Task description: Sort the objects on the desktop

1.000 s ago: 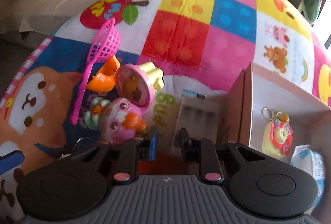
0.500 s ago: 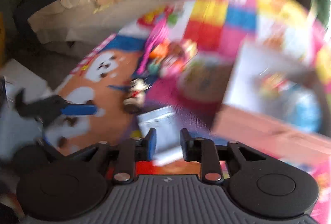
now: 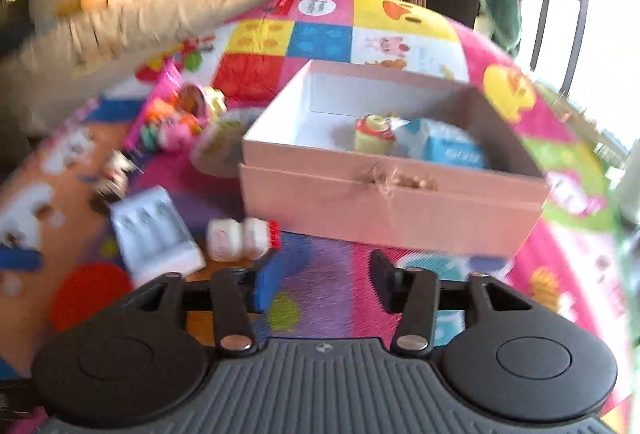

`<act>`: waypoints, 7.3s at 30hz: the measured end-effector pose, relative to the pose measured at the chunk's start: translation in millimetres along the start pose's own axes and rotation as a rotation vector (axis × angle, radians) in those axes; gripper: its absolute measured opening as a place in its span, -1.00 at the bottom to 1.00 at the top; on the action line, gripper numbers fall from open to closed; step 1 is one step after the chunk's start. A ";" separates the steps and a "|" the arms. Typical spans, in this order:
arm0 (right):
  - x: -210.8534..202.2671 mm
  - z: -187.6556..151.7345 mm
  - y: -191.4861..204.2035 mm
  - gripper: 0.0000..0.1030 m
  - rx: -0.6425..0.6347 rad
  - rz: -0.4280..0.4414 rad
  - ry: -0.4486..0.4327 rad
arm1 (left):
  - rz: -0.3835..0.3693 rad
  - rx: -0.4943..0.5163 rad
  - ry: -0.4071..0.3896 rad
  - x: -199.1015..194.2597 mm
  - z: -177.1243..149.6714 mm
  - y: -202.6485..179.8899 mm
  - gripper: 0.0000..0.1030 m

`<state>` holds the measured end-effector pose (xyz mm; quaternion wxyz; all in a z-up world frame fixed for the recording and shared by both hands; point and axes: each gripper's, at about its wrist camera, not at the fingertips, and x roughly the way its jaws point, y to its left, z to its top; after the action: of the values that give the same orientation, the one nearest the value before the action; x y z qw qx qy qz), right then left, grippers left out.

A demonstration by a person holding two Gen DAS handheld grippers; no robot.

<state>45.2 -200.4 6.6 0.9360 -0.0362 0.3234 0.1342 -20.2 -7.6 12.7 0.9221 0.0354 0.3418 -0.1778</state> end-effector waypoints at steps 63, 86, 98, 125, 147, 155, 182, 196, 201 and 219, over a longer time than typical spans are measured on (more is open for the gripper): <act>-127.8 36.3 -92.0 -0.17 0.108 -0.031 -0.300 | 0.000 0.045 -0.168 52.9 127.4 -30.7 0.83; 26.0 131.6 -50.6 0.21 0.167 0.098 -0.102 | 0.196 -0.110 -0.081 11.9 16.4 50.2 0.96; -7.5 36.6 76.3 0.21 -0.311 0.278 -0.047 | 0.356 -0.244 -0.047 3.7 15.9 90.5 0.98; 194.3 157.4 119.9 0.03 -0.032 0.250 0.261 | 0.318 -0.052 -0.049 15.1 10.4 64.4 0.98; 6.9 60.3 59.9 0.01 -0.190 0.396 0.143 | 0.299 -0.032 0.010 20.2 8.7 59.9 1.00; -21.8 2.7 44.7 0.04 -0.256 0.303 0.075 | 0.244 -0.083 0.023 3.3 5.2 62.4 0.99; -18.3 -8.6 12.5 0.74 -0.121 0.305 0.021 | 0.151 0.063 0.002 28.2 37.8 22.7 0.99; -33.3 -30.1 -34.2 0.57 0.084 0.123 -0.004 | 0.074 0.017 -0.031 7.8 27.8 10.2 0.99; -48.3 -38.3 -67.0 0.68 0.263 0.100 -0.092 | 0.101 0.028 -0.029 20.5 37.6 -4.4 0.99; -35.6 -43.3 -97.7 0.90 0.436 0.179 -0.046 | -0.247 0.200 -0.064 17.6 30.9 -46.9 1.00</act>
<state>19.4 -309.1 -7.5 0.9131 0.1987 0.3254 0.1446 -5.3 -62.5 27.6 0.8956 0.0790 0.2944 -0.3242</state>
